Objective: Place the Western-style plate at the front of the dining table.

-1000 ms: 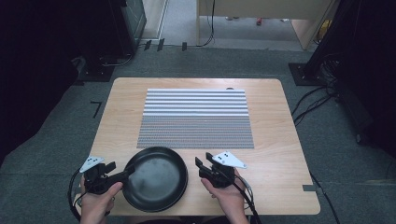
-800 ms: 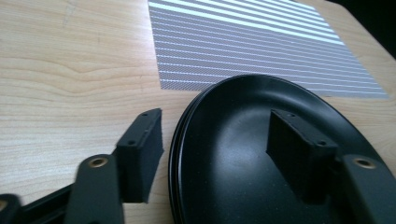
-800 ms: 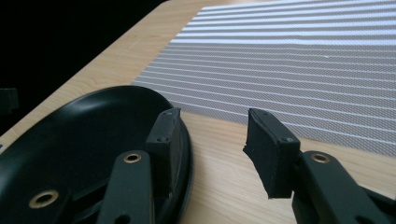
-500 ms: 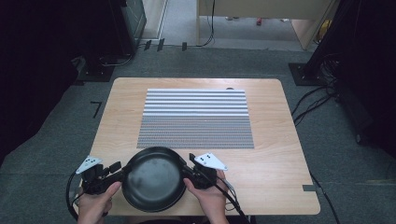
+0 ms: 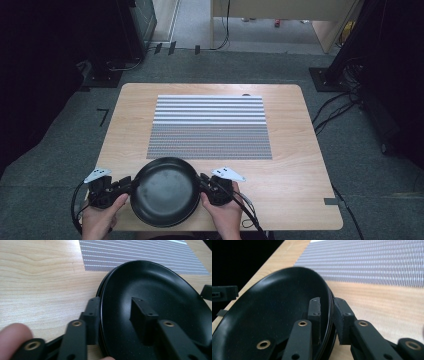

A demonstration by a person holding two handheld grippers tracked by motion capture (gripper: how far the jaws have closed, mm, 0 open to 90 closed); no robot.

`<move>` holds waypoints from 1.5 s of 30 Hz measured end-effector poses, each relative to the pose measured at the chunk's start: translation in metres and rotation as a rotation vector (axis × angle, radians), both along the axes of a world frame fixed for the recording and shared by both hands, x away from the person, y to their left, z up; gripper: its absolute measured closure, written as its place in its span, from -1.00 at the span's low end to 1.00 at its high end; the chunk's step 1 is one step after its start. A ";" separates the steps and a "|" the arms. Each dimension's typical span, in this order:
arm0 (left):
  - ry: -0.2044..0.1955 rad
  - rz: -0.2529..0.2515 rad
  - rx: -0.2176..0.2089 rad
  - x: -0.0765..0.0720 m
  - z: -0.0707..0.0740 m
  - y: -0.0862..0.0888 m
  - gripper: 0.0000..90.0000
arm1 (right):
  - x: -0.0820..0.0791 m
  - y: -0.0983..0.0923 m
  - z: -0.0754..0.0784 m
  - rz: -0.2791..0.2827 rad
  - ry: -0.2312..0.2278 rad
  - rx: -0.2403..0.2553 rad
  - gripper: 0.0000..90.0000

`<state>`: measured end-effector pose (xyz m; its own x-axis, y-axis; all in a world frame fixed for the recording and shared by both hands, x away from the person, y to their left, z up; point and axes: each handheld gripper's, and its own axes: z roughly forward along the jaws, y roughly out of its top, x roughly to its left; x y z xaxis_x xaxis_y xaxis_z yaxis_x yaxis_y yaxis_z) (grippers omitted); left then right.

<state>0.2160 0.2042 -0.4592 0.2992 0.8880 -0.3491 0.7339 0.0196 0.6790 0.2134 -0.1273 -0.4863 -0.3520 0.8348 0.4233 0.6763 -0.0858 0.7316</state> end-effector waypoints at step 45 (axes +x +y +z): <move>0.103 -0.111 -0.174 0.006 -0.014 0.034 0.42 | -0.009 -0.015 -0.010 -0.002 0.168 0.209 0.89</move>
